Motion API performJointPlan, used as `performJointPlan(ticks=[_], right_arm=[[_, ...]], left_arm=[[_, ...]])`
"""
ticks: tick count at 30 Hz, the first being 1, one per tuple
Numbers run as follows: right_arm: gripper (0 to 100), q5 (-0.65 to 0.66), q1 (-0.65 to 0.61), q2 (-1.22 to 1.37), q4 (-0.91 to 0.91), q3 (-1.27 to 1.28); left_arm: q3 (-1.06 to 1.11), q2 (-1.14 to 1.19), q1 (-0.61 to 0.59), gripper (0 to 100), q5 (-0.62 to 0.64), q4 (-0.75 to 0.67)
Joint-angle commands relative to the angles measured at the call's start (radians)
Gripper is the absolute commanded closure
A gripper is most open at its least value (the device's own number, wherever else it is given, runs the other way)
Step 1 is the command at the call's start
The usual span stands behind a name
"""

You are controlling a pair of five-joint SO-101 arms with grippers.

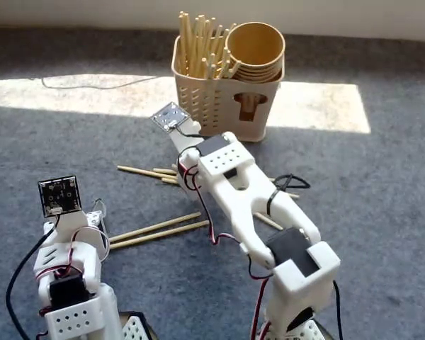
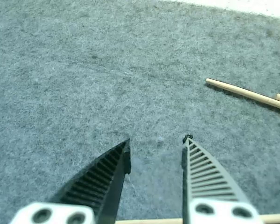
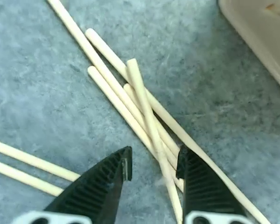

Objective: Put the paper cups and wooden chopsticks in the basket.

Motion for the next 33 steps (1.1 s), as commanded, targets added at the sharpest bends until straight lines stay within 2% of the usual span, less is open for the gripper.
performJointPlan(ticks=[1, 5, 10, 19, 23, 28, 33], right_arm=[[83.3, 0.014, 0.016, 0.027, 0.001, -0.07], [85.3, 0.014, 0.019, 0.062, 0.002, -0.085], [97.1, 0.091, 0.021, 0.068, 0.002, -0.081], [99.5, 0.1, 0.021, 0.062, 0.008, -0.077], [99.4, 0.097, 0.021, 0.058, 0.099, -0.087], [99.4, 0.095, 0.021, 0.002, 0.114, -0.093], [99.4, 0.003, 0.021, -0.099, 0.119, -0.091]], left_arm=[[0.022, -0.008, -0.007, 82, -0.009, -0.017], [0.022, -0.008, -0.007, 82, -0.009, -0.017], [0.022, -0.008, -0.007, 82, -0.009, -0.017], [0.022, -0.008, -0.007, 82, -0.009, -0.017], [0.022, -0.008, -0.007, 82, -0.009, -0.017], [0.022, -0.008, -0.007, 82, -0.009, -0.017], [0.022, -0.007, -0.007, 82, -0.009, -0.017]])
